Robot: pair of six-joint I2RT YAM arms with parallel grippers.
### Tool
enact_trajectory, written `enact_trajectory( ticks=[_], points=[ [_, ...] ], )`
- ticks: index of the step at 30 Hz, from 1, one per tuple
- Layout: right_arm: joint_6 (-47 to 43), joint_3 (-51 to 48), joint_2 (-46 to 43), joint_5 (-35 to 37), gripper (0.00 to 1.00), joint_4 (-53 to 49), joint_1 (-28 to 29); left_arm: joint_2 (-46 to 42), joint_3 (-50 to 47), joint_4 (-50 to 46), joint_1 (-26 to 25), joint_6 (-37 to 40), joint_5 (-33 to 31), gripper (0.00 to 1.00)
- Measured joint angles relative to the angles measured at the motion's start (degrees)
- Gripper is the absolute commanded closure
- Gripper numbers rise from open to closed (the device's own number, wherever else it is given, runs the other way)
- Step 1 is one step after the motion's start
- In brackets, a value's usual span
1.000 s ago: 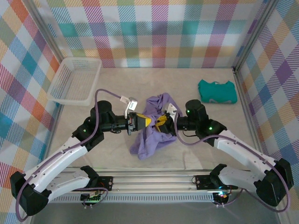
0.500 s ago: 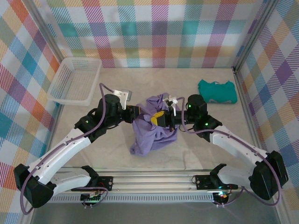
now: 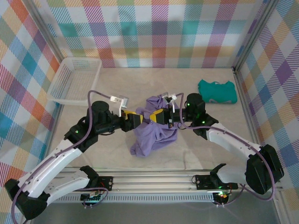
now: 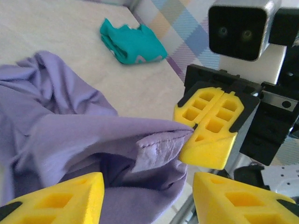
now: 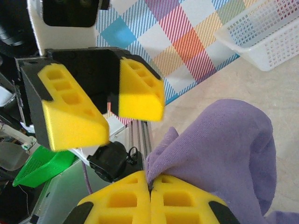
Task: Fold the inside-out t-shirt
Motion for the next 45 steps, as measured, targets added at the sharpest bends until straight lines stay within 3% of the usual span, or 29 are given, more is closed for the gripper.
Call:
enact_trajectory(
  ticks=[9, 16, 21, 24, 28, 31, 34, 39, 43, 45],
  points=[
    [-1.4, -0.9, -1.6, 0.0, 1.0, -1.0, -0.2, 6.9, 0.0, 5.8, 0.7, -2.3, 6.4, 0.64],
    [-1.6, -1.2, -1.9, 0.0, 1.0, -1.7, -0.4, 8.4, 0.0, 9.2, 1.0, -2.9, 8.7, 1.0],
    [-2.0, -1.2, -2.1, 0.8, 0.99, -2.3, -0.4, 8.4, 0.0, 10.7, 1.0, -3.2, 9.2, 1.0],
    [-3.4, -0.1, -2.9, 7.5, 0.74, -9.4, -0.5, 7.9, 0.0, 10.6, 1.0, -3.5, 8.9, 1.0],
    [-5.5, 5.7, -3.3, 23.3, 0.61, -23.8, -0.1, 6.8, 2.5, 5.6, -1.2, -3.9, 2.2, 1.0],
    [-8.0, 6.3, -5.9, 30.0, 0.51, -28.0, 1.3, 7.5, 8.3, -0.2, -8.3, -3.1, -7.9, 1.0],
    [-10.6, 4.5, -10.1, 30.3, 0.42, -28.0, 2.7, 9.1, 12.7, -2.9, -12.3, -2.8, -13.7, 1.0],
    [-13.3, -0.1, -14.6, 27.0, 0.27, -24.2, 5.7, 12.2, 15.1, -5.5, -12.5, -3.5, -19.6, 1.0],
    [-13.5, -1.0, -12.3, 25.2, 0.26, -19.6, 7.4, 13.5, 15.5, -6.3, -13.2, -3.7, -19.6, 1.0],
    [-13.0, -1.0, -9.4, 25.1, 0.39, -17.2, 7.6, 13.5, 15.4, -5.8, -13.3, -3.7, -18.3, 1.0]
  ],
)
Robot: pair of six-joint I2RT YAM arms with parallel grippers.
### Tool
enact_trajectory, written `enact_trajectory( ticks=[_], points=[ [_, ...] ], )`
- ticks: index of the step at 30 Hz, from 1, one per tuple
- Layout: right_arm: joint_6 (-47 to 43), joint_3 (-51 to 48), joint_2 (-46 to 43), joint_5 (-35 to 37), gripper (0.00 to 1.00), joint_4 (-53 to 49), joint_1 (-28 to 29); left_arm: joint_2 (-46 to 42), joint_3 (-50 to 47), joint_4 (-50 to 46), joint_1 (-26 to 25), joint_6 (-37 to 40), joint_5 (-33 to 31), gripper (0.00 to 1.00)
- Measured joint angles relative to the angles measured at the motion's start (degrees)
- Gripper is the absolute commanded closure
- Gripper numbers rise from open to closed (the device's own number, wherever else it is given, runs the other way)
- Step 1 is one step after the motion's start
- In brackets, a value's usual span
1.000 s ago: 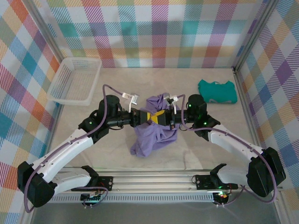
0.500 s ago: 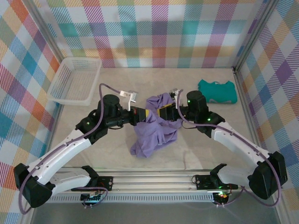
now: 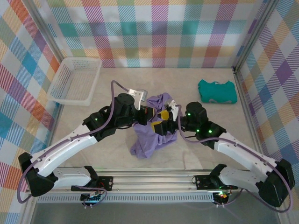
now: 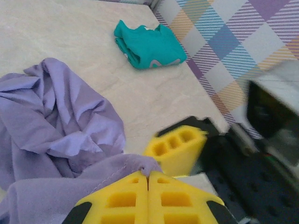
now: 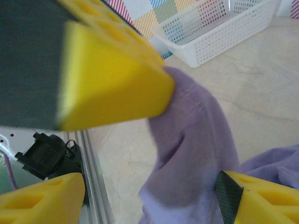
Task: Fold the inside-out t-shirt
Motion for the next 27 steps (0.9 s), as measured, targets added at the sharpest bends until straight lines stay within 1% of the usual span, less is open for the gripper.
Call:
enact_trajectory(
  ticks=[1, 4, 5, 6, 8, 11, 14, 17, 21, 27],
  points=[
    [0.5, 0.0, 1.7, 0.3, 0.54, 0.9, 0.0, -0.1, 0.0, 0.5, 0.0, -0.1, 0.9, 1.0],
    [0.8, -0.1, 4.7, 2.0, 0.87, 1.3, 0.0, -1.0, -0.5, 1.8, 0.0, -0.2, 1.8, 1.0],
    [0.5, -0.3, 4.7, 2.2, 0.95, 1.5, -0.2, -1.9, -1.1, 2.3, 0.3, -0.3, 1.8, 1.0],
    [0.2, -0.6, 4.4, 2.1, 0.99, 1.9, -0.5, -2.8, -1.7, 2.6, 0.8, -0.4, 1.9, 1.0],
    [-0.3, -1.9, 2.7, 0.0, 1.0, 3.5, -1.7, -5.3, -3.3, 2.8, 2.7, -0.9, 2.9, 0.82],
    [-0.2, -3.6, 0.2, -5.9, 1.0, 6.5, -5.1, -8.6, -6.0, 3.0, 7.9, -1.0, 4.5, 0.61],
    [1.4, -4.3, -0.4, -11.3, 1.0, 9.3, -8.7, -10.7, -8.3, 2.6, 11.1, 0.9, 5.9, 0.45],
    [3.6, -4.5, -0.2, -15.3, 1.0, 11.6, -11.2, -12.3, -11.0, 2.4, 11.2, 3.0, 8.6, 0.4],
    [5.1, -4.5, 0.5, -18.7, 1.0, 13.4, -11.8, -11.6, -11.8, 2.6, 11.2, 4.1, 12.5, 0.39],
    [6.5, -4.5, 1.5, -20.6, 1.0, 13.9, -11.8, -8.1, -11.8, 3.6, 10.4, 4.7, 16.2, 0.39]
  ],
)
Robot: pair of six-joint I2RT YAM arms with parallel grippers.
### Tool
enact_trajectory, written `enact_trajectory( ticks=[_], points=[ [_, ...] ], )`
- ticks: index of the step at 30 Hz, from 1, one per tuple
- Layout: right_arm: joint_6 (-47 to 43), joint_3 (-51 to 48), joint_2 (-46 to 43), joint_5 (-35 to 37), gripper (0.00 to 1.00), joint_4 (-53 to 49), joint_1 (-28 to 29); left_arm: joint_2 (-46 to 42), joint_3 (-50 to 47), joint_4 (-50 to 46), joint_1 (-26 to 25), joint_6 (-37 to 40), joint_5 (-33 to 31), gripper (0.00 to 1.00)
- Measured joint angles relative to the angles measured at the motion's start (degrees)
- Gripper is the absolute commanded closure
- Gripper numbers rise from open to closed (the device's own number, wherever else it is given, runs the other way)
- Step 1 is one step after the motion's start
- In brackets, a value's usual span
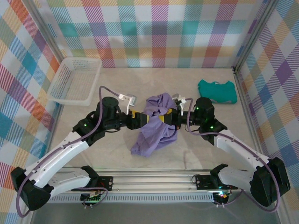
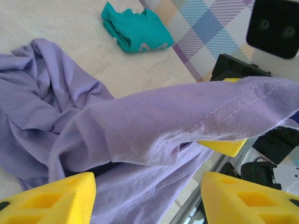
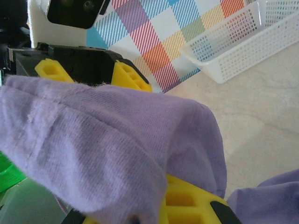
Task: Fold the inside-out t-shirt
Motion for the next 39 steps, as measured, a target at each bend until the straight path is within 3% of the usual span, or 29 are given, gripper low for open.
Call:
enact_trajectory(
  ticks=[9, 17, 27, 30, 35, 39],
  points=[
    [1.6, 0.0, 0.7, -1.2, 1.0, 0.8, 0.0, 5.6, 2.1, 0.7, -2.0, 1.6, 1.9, 0.4],
    [1.0, 0.0, 0.7, -2.3, 1.0, 0.8, 0.0, 7.7, 3.9, 1.3, -1.3, 2.4, 1.2, 0.59],
    [0.0, -0.1, 0.6, -3.0, 1.0, 0.2, 0.0, 9.7, 4.8, 1.8, 0.5, 2.7, 0.2, 0.61],
    [-0.2, -0.1, 0.5, -3.3, 1.0, 0.2, 0.0, 9.7, 4.9, 1.9, 0.9, 2.5, 0.1, 0.71],
    [-1.3, -0.1, 0.4, -3.5, 1.0, -0.8, 0.0, 10.4, 5.2, 1.9, 0.9, 2.4, 0.2, 1.0],
    [-5.9, 1.0, -1.1, 4.1, 0.92, -10.0, 0.0, 9.5, 5.5, 1.3, 1.5, 2.3, 1.4, 1.0]
  ],
)
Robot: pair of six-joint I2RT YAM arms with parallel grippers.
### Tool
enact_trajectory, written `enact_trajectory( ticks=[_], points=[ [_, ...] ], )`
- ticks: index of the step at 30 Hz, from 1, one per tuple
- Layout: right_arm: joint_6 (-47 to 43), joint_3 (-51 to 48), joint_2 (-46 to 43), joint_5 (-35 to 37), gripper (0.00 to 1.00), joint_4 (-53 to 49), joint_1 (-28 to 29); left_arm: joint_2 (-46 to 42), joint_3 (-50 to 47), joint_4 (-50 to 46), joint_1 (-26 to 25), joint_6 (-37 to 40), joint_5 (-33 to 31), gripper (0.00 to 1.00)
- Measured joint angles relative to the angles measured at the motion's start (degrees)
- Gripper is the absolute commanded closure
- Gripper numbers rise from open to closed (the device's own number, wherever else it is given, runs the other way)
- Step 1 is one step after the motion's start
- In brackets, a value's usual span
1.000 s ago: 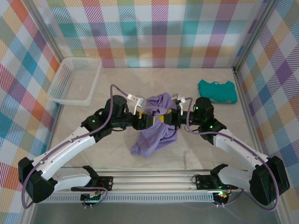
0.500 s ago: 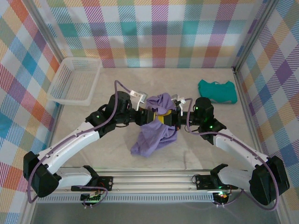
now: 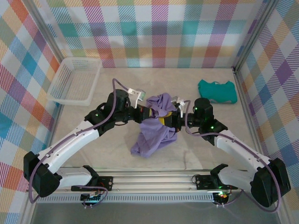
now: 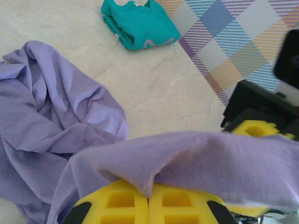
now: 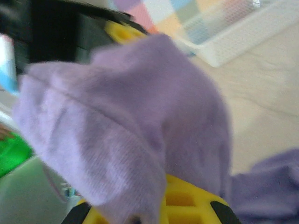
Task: Fold the inside-out t-shirt
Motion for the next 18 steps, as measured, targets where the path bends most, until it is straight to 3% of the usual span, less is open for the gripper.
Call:
enact_trajectory(
  ticks=[3, 8, 13, 18],
  points=[
    [-3.6, 2.7, -0.5, 7.7, 0.82, -7.0, 0.0, -2.5, 0.0, -1.4, 1.6, -2.7, 5.4, 1.0],
    [-7.8, 4.8, -0.6, 13.4, 0.69, -12.5, 0.1, -4.6, 0.0, -0.7, 5.4, -10.3, 17.9, 1.0],
    [-9.7, 7.4, -1.2, 19.9, 0.58, -18.8, 1.7, -4.6, 0.3, -0.9, 5.7, -13.2, 21.0, 1.0],
    [-12.6, 7.3, -7.9, 21.4, 0.49, -23.2, 4.9, -4.6, 1.4, -0.9, 5.7, -13.8, 20.2, 1.0]
  ],
)
